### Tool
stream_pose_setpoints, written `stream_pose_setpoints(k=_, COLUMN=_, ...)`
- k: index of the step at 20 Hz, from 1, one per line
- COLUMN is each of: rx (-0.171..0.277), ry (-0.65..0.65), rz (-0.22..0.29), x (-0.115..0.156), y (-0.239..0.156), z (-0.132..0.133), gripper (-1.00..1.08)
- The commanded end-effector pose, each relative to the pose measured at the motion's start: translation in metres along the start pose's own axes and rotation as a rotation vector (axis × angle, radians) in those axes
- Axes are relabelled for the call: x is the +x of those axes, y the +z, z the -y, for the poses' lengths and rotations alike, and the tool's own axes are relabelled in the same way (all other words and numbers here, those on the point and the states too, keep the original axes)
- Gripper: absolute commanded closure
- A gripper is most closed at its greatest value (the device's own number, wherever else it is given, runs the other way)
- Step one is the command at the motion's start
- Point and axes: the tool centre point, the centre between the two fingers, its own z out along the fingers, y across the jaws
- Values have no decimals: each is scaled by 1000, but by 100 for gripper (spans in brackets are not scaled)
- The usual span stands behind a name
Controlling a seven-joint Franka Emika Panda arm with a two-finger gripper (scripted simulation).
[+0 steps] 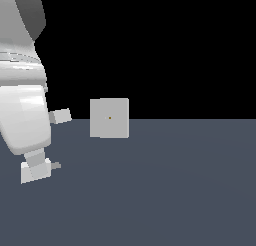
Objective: Plug the charger into the wall socket.
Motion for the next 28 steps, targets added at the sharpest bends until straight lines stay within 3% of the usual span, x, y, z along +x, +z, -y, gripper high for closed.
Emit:
stream_pose_setpoints(k=1, rx=0, ry=1, rz=0, x=-2, y=9, z=0, gripper=-92)
stream_pose_setpoints(k=6, rx=0, ry=1, rz=0, x=-3, y=15, z=1, gripper=-92)
stream_pose_setpoints(k=7, rx=0, ry=1, rz=0, x=-3, y=15, z=1, gripper=108)
stream_pose_setpoints(k=20, rx=2, ry=-4, rz=0, x=-2, y=14, z=0, gripper=108)
stream_pose_setpoints(k=28, rx=18, ry=-75, rz=-1, x=8, y=7, z=-6, gripper=108)
